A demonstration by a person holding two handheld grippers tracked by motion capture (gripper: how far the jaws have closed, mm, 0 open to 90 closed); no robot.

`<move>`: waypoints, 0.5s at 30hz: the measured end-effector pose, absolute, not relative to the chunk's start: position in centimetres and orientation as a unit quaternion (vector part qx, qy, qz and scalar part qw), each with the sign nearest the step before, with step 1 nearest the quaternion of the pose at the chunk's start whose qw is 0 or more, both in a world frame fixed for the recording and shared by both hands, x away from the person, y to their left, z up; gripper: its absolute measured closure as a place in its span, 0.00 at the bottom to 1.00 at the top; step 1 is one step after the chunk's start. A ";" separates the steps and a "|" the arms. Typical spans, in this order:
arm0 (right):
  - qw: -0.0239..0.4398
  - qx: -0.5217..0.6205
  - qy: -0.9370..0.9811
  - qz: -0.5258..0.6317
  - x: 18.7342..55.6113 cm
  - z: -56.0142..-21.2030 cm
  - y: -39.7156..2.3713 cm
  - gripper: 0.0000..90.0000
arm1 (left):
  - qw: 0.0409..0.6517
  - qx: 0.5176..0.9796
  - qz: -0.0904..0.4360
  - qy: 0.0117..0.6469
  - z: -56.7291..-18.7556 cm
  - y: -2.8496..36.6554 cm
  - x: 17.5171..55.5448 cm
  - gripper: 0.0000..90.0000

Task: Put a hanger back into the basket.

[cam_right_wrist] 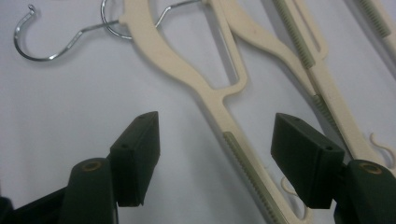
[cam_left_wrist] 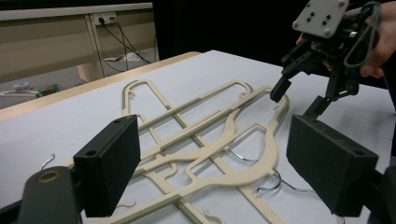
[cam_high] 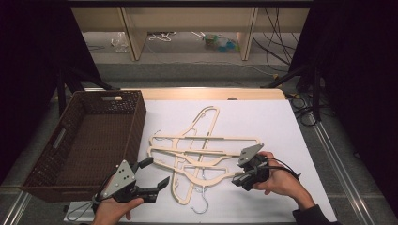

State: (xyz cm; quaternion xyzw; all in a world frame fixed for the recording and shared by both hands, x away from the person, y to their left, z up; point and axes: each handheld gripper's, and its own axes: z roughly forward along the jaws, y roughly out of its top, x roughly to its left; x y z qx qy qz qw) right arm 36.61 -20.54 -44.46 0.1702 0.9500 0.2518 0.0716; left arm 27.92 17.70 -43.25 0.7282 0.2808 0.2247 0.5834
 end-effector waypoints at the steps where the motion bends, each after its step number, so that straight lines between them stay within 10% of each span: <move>1: 0.067 0.164 0.953 0.247 36.9 -44.6 -20.4 0.39 | 0.583 0.729 0.226 0.280 -43.2 17.7 27.9 0.19; 15: 0.017 0.133 0.969 0.207 39.2 -45.7 -18.8 0.51 | 0.583 0.727 0.221 0.287 -43.3 17.7 27.9 0.20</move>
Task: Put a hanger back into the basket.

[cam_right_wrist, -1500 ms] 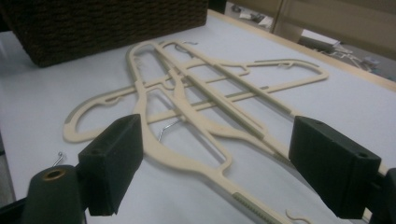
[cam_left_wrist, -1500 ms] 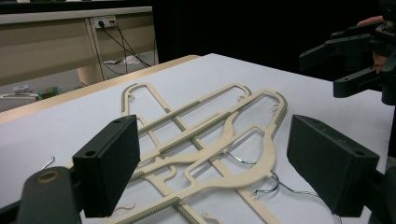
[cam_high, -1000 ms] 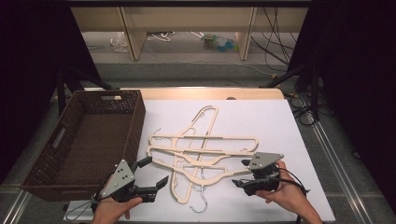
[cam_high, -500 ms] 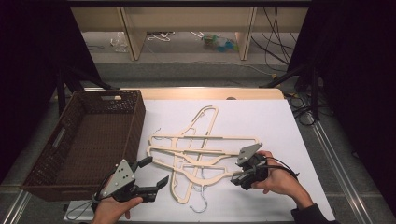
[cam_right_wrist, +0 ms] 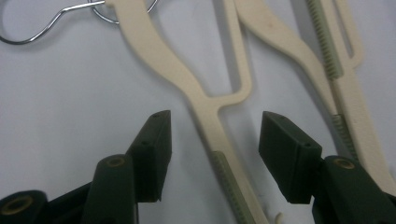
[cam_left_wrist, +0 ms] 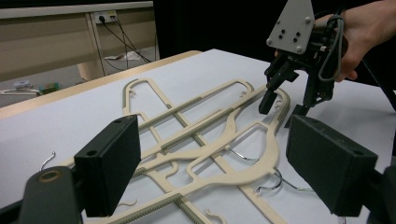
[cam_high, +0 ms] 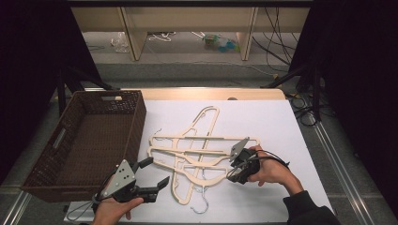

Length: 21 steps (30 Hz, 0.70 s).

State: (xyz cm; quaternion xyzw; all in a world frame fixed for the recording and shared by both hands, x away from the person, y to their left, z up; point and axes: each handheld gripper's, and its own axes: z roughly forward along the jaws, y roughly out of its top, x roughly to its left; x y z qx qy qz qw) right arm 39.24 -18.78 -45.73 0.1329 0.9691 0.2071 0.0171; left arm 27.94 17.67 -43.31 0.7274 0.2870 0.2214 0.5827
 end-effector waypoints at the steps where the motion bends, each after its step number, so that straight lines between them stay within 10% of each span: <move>1: 0.014 0.126 0.971 0.203 39.3 -45.9 -18.7 0.51 | 0.583 0.727 0.221 0.287 -43.3 17.7 27.9 0.20; 21: 0.007 0.014 0.990 0.142 39.1 -45.8 -17.9 0.81 | 0.580 0.729 0.222 0.287 -43.4 17.6 28.0 0.20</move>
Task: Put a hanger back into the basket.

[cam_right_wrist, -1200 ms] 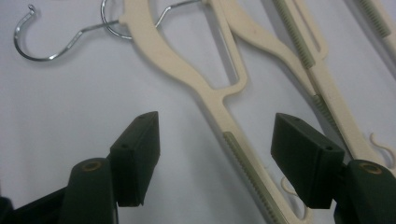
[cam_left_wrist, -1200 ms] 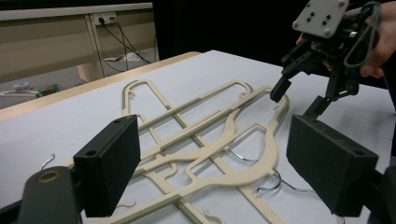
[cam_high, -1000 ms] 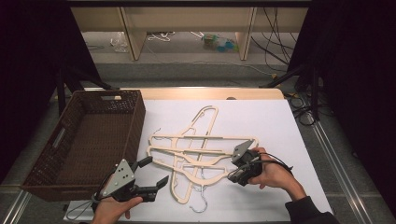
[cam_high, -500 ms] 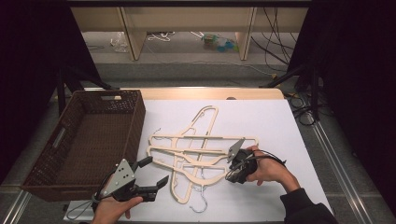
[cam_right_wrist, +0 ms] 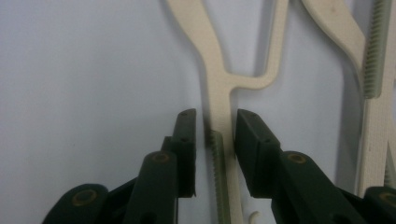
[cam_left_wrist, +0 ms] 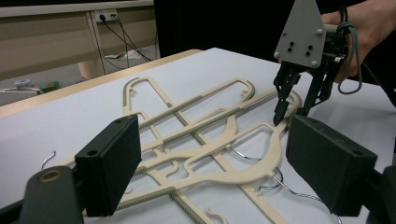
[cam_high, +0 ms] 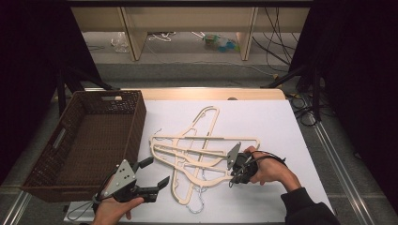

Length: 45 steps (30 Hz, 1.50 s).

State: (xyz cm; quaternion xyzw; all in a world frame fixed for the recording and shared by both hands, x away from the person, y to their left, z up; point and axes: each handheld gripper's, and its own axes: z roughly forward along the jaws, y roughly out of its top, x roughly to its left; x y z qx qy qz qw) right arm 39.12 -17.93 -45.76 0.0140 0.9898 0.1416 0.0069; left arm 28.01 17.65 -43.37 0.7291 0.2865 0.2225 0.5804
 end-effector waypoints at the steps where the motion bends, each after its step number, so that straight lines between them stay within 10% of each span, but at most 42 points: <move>1: 0.005 0.007 0.990 0.139 39.1 -45.7 -17.9 0.83 | 0.582 0.728 0.222 0.287 -43.4 17.6 28.0 0.20; 45: 0.014 -0.019 0.987 0.161 38.8 -40.5 -19.0 0.89 | 0.410 0.867 0.215 0.186 -49.0 11.2 33.1 0.26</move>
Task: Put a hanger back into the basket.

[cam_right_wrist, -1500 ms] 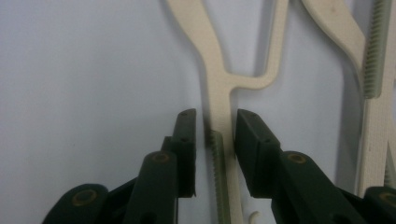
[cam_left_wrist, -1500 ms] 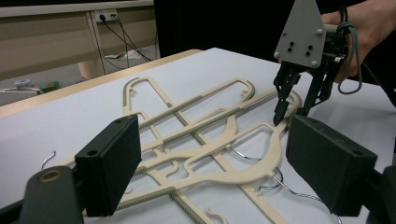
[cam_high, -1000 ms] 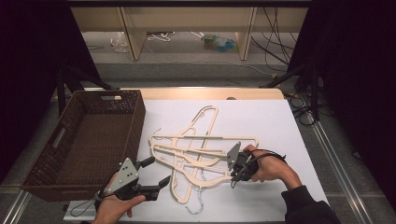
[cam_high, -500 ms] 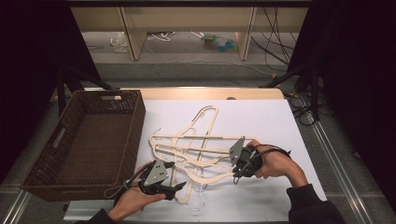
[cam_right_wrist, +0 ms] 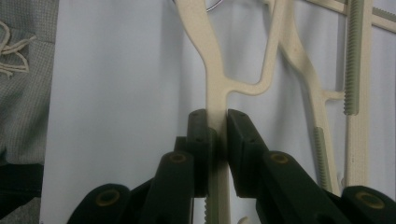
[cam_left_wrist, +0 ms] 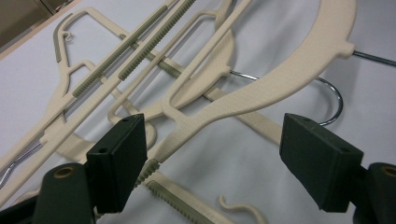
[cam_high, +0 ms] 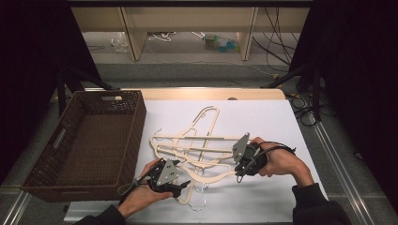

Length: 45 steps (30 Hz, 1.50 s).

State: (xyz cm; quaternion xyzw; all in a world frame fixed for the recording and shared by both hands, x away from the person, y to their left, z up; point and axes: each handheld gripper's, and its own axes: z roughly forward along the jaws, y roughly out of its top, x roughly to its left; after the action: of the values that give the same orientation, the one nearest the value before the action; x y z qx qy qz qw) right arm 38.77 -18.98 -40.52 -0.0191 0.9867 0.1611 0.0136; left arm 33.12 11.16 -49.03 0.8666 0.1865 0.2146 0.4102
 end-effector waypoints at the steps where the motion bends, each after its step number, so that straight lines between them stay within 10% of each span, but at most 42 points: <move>1: 0.013 -0.020 0.986 0.162 38.8 -40.5 -19.0 0.89 | 0.407 0.868 0.218 0.182 -49.1 11.0 33.2 0.26; 16: 0.001 -0.021 0.985 0.172 38.7 -40.4 -19.1 0.89 | 0.408 0.870 0.252 0.116 -49.2 9.5 33.3 0.28; 32: -0.009 -0.027 0.982 0.186 38.8 -40.5 -19.5 0.88 | 0.458 0.862 0.212 -0.040 -48.7 8.1 32.3 0.66; 45: -0.017 -0.029 0.982 0.188 39.0 -40.8 -19.8 0.88 | 0.436 0.868 0.228 -0.064 -49.1 8.2 32.8 0.72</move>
State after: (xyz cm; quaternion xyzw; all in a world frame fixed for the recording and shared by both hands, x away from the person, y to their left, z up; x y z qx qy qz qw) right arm 38.96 -19.81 -40.80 -0.0288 0.9816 0.1882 -0.0172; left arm 32.81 8.18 -49.12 0.8681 -0.0644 0.2279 0.4363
